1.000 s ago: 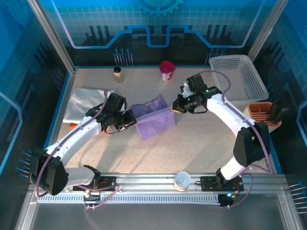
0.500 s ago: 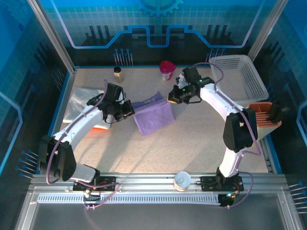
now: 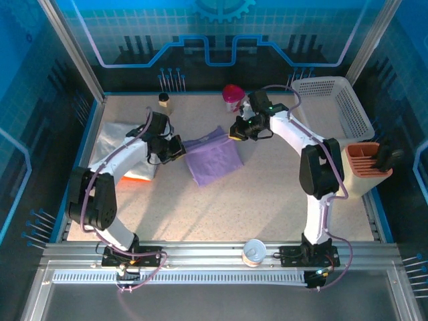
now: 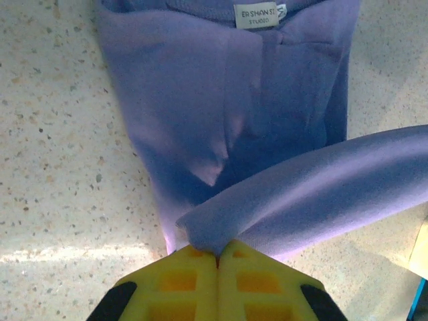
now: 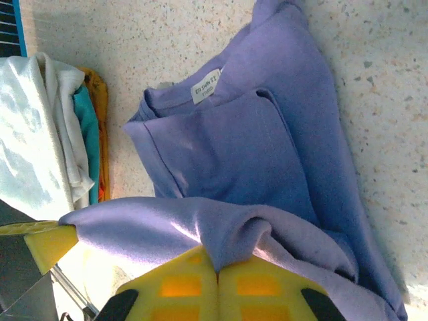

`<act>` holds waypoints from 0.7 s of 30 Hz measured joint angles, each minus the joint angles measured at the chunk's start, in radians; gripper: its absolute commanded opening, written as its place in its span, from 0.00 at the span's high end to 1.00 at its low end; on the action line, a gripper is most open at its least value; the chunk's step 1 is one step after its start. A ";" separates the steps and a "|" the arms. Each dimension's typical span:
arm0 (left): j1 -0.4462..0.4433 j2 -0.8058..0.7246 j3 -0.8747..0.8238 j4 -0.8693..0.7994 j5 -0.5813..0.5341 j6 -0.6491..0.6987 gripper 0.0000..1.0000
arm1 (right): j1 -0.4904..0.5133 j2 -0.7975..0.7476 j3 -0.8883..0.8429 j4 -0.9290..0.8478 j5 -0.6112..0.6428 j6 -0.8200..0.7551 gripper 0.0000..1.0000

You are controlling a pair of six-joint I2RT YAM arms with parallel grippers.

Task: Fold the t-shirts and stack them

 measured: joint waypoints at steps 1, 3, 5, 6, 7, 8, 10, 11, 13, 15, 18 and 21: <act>0.005 0.009 0.002 0.007 0.000 0.004 1.00 | 0.000 0.008 0.008 0.004 -0.002 0.000 1.00; 0.016 0.029 0.008 0.019 0.000 0.010 0.91 | -0.001 0.026 0.024 0.018 -0.009 0.000 0.93; 0.028 0.053 0.014 0.037 0.000 0.017 0.70 | -0.001 0.047 0.039 0.032 -0.016 0.001 0.71; 0.035 0.064 0.017 0.051 -0.002 0.023 0.57 | -0.001 0.060 0.050 0.042 -0.019 0.005 0.50; 0.044 0.078 0.023 0.060 -0.003 0.028 0.52 | -0.001 0.076 0.067 0.052 -0.019 0.010 0.38; 0.053 0.093 0.032 0.064 -0.006 0.033 0.49 | -0.001 0.095 0.087 0.064 -0.019 0.011 0.32; 0.079 0.143 0.072 0.073 -0.008 0.039 0.45 | -0.001 0.141 0.142 0.074 -0.018 0.006 0.22; 0.090 0.161 0.089 0.074 -0.008 0.042 0.44 | -0.001 0.158 0.163 0.074 -0.018 0.004 0.20; 0.113 0.186 0.119 0.073 -0.008 0.044 0.43 | -0.001 0.171 0.179 0.079 -0.014 -0.008 0.13; 0.125 0.177 0.124 0.072 -0.008 0.043 0.42 | -0.001 0.163 0.166 0.085 -0.014 -0.016 0.12; 0.117 0.124 0.108 0.078 0.002 0.033 0.43 | -0.001 0.114 0.095 0.106 -0.019 -0.020 0.12; 0.085 0.046 0.067 0.083 0.023 0.007 0.45 | -0.001 0.050 0.013 0.124 -0.055 -0.014 0.13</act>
